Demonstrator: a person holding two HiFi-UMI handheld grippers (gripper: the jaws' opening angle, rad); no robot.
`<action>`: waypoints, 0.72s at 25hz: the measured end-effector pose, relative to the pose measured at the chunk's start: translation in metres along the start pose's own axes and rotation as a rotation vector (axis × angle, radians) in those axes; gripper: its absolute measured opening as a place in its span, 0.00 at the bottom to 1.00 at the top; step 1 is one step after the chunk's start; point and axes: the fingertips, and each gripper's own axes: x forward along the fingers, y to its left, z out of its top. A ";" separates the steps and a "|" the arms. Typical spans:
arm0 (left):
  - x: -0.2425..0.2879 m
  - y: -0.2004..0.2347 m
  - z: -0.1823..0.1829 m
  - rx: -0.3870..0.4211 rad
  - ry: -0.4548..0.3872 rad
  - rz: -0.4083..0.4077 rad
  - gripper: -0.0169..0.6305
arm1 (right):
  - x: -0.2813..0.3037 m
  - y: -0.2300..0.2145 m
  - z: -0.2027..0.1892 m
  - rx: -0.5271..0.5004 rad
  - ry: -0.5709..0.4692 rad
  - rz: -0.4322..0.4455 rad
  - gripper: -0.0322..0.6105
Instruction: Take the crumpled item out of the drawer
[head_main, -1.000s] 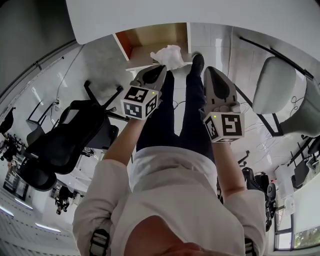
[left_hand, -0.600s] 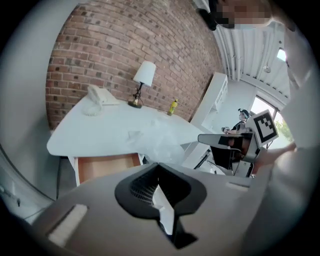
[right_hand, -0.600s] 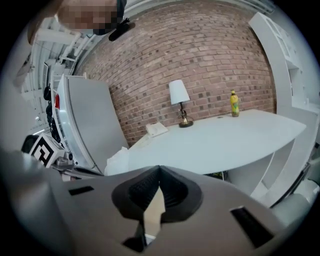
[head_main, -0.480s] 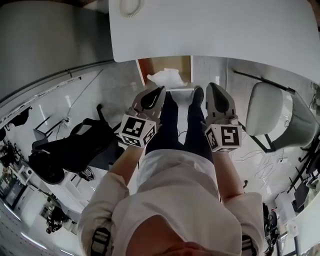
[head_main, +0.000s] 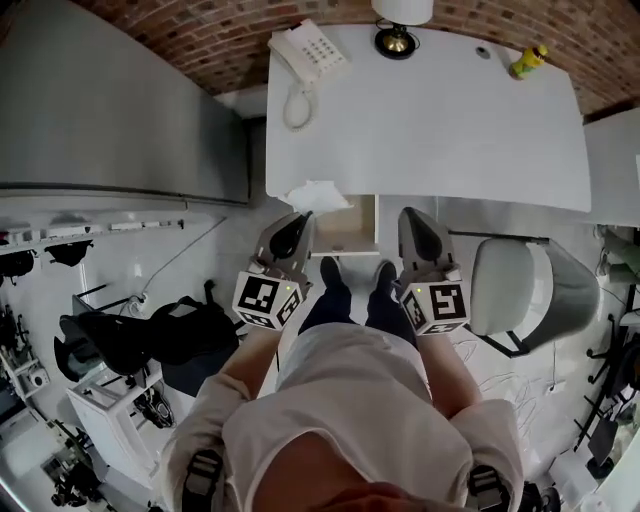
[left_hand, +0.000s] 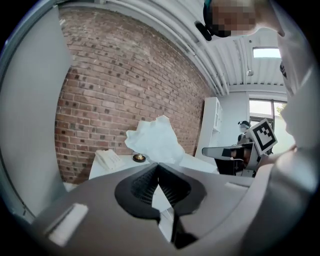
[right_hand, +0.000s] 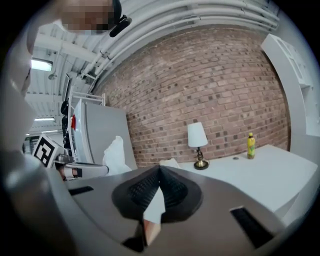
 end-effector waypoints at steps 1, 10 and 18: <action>-0.005 0.002 0.013 0.009 -0.022 0.012 0.04 | -0.002 0.004 0.013 -0.009 -0.021 0.003 0.06; -0.055 0.016 0.095 0.028 -0.191 0.101 0.04 | -0.028 0.033 0.088 -0.060 -0.100 0.027 0.06; -0.076 0.011 0.105 0.033 -0.233 0.138 0.04 | -0.041 0.038 0.114 -0.089 -0.144 0.021 0.06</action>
